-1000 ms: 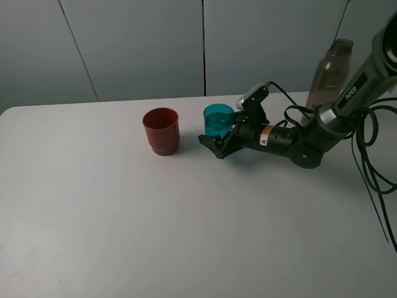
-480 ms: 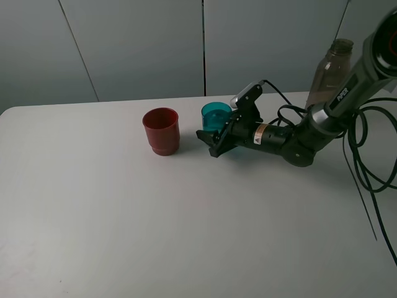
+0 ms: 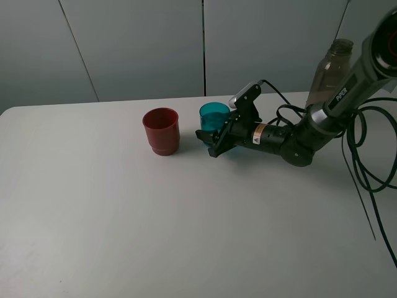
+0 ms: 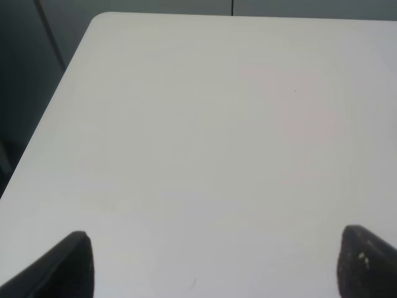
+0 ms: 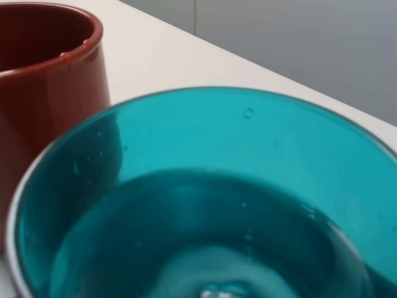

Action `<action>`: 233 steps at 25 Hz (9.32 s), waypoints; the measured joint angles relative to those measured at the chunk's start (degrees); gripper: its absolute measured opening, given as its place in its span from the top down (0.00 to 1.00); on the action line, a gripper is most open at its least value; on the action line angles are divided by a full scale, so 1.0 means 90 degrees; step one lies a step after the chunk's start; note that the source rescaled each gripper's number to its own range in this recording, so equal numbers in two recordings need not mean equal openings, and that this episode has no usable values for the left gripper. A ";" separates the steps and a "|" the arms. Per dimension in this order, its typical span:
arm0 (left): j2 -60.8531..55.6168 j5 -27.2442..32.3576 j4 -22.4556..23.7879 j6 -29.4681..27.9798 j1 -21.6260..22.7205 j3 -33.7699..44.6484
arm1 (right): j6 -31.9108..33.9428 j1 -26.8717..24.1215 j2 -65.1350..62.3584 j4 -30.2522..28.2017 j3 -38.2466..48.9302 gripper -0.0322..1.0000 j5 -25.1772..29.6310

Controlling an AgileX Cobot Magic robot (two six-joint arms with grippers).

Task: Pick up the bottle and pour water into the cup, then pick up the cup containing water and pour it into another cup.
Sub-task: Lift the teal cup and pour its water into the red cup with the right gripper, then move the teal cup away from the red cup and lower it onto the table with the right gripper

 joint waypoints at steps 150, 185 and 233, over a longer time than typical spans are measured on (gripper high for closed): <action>0.0000 0.0000 0.0011 0.0000 0.0000 0.0000 | -0.6540 0.1277 -0.1074 -0.1056 -0.2710 0.90 0.4642; 0.0000 0.0000 0.0011 0.0000 0.0000 0.0000 | -0.8069 0.1281 -0.1074 -0.1175 -0.2710 0.90 0.4137; 0.0000 0.0000 0.0011 0.0000 0.0000 0.0000 | -0.1993 0.1096 -0.1091 -0.0038 -0.2711 0.90 0.3720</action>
